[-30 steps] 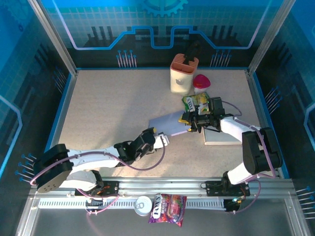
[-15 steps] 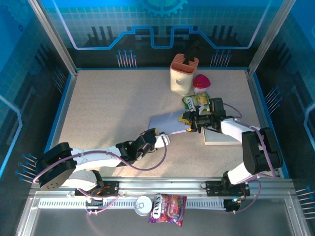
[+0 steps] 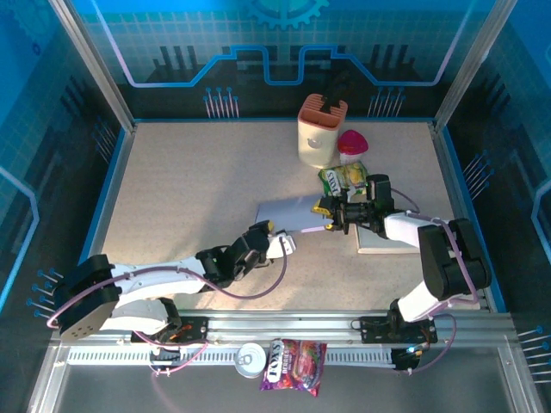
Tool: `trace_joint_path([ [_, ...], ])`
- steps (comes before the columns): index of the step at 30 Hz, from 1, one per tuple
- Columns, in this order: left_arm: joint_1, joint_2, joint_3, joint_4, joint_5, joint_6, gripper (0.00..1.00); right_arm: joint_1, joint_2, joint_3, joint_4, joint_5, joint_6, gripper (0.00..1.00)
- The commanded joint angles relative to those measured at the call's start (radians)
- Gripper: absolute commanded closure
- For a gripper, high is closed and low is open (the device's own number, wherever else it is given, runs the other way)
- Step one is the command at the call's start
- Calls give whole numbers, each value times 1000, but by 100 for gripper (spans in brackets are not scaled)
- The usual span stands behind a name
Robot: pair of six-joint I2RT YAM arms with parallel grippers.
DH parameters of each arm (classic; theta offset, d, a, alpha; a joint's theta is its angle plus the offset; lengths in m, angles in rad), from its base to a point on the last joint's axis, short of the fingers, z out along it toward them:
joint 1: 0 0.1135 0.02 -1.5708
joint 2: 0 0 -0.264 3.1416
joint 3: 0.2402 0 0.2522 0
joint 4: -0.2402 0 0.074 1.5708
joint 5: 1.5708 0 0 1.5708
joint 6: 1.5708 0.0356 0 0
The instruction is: Fold the paper box
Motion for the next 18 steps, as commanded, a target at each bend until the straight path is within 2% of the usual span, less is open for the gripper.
trace_joint_path([
  [1, 15, 44, 28, 37, -17, 27, 47, -12, 5, -6, 67, -47, 49, 67],
  [3, 23, 63, 31, 85, -69, 48, 46, -12, -1, -4, 48, -47, 42, 67],
  [9, 33, 88, 54, 107, -60, 72, 48, -12, -5, -13, 53, -55, 53, 68],
  [13, 34, 112, 66, 111, -58, 81, 59, -12, 1, -28, 100, -59, 90, 68],
  [16, 33, 101, 74, 87, -51, 70, 63, -13, 16, -40, 157, -67, 122, 67],
  [18, 33, 72, 85, 24, -20, 44, 68, -20, 18, -50, 196, -67, 139, 62],
])
